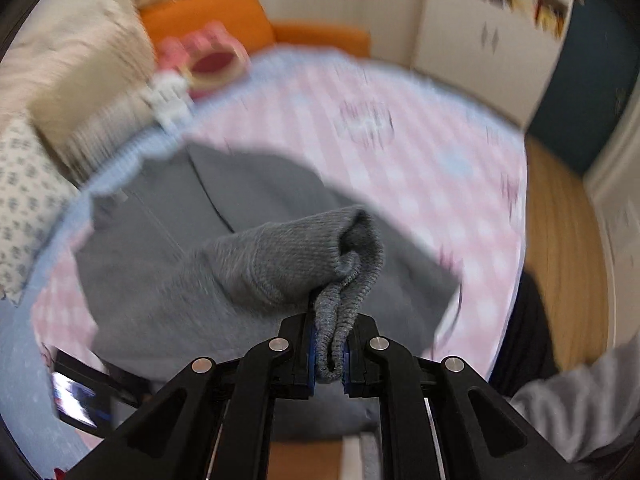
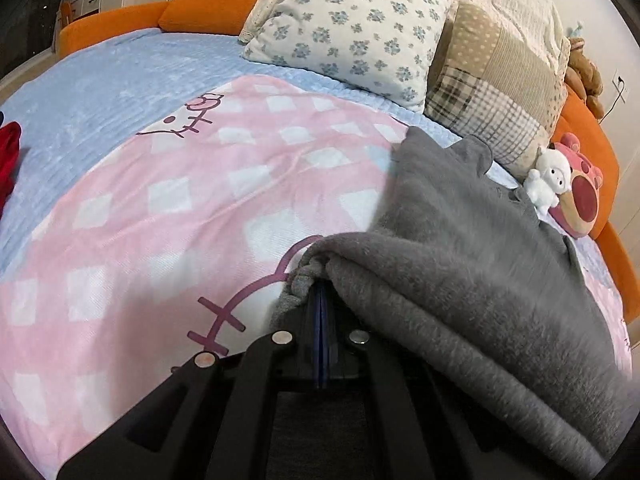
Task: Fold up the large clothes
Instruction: 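Fold the held sleeve across the sweatshirt body with the left tool and open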
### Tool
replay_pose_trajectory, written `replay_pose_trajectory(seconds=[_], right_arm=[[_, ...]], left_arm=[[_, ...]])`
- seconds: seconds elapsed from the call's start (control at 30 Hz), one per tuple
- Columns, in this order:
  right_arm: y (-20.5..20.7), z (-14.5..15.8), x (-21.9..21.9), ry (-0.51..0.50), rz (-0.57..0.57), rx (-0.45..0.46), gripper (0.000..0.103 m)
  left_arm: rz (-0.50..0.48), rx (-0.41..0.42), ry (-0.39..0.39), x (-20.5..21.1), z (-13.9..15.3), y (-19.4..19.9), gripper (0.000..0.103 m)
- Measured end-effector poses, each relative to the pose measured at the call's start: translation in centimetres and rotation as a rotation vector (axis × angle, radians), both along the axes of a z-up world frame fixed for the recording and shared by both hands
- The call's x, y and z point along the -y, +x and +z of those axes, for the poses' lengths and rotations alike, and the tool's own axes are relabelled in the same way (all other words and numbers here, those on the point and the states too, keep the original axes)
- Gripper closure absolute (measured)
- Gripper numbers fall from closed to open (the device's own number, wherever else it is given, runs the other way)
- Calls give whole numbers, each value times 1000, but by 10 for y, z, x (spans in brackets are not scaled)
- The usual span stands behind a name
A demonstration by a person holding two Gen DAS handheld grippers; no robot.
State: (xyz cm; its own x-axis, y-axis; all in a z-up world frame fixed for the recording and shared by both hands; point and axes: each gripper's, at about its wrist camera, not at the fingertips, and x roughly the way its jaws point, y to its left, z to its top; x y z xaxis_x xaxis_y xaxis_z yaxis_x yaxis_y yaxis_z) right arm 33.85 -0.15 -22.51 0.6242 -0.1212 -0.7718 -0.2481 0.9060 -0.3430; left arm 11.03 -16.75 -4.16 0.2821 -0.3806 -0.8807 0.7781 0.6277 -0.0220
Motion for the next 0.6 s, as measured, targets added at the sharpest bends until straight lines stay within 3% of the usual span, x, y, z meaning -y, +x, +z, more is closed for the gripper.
replay_pose_trajectory(seconds=[0.2, 0.27, 0.33, 0.4, 0.43, 0.47, 0.6], right_arm=[[0, 2, 0, 5, -3, -1, 101], [-1, 4, 0, -10, -10, 4, 97], [-5, 9, -1, -34, -24, 25, 82], [-14, 16, 0, -24, -30, 30, 45], [-19, 18, 2, -10, -27, 19, 28], [-26, 22, 3, 56, 4, -27, 3], [-74, 29, 2, 256, 135, -210, 7]], left_arm=[[12, -134, 128, 0, -79, 4, 89], [15, -143, 154, -1, -85, 6, 64], [17, -90, 149, -1, -79, 3, 51], [41, -60, 101, -8, -64, 1, 42], [57, -53, 78, -12, -52, 2, 31], [80, -33, 46, -17, -36, 5, 28], [177, 36, -54, -41, 23, 23, 25]])
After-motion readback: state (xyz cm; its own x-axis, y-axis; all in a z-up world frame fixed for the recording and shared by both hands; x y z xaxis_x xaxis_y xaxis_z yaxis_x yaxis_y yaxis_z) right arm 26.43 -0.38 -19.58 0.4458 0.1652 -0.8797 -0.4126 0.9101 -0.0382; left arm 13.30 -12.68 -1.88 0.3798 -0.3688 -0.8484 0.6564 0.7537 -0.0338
